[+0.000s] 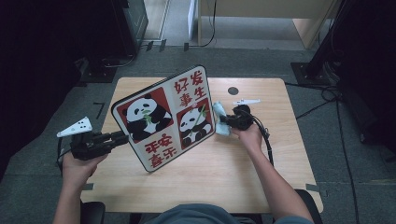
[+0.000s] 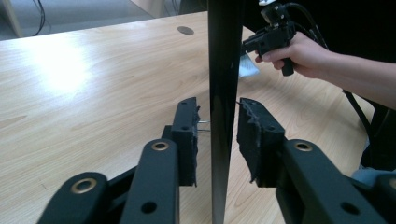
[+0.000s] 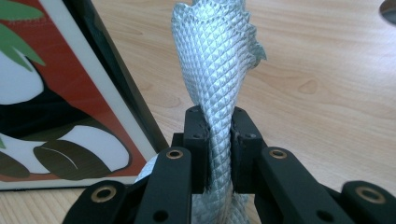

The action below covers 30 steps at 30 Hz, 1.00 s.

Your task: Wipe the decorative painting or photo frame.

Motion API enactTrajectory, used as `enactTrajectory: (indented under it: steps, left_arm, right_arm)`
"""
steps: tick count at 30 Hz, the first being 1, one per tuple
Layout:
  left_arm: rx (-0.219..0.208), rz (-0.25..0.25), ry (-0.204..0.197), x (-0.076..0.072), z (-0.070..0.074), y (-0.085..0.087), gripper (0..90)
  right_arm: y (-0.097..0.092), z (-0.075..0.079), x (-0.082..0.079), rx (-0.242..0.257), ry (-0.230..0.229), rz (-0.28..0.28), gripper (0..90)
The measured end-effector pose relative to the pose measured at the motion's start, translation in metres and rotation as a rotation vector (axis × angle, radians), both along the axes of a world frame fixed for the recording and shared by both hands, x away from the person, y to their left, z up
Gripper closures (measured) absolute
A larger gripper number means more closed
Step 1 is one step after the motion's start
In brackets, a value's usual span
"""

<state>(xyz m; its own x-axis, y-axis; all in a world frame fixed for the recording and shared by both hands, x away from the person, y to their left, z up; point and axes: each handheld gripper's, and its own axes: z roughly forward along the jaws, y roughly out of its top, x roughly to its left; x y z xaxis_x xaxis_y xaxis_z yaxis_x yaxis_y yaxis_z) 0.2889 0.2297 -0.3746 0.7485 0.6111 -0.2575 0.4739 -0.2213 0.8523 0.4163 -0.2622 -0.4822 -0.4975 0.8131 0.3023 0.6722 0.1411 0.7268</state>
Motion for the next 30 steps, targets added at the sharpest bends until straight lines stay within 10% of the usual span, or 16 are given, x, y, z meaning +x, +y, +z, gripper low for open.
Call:
enactTrajectory:
  steps: [30]
  left_arm:
    - [0.091,0.009,0.032,-0.008,-0.022,0.011,47.0]
  right_arm:
    - [-0.063,-0.003,0.000,-0.136,-0.056,-0.066,79.8]
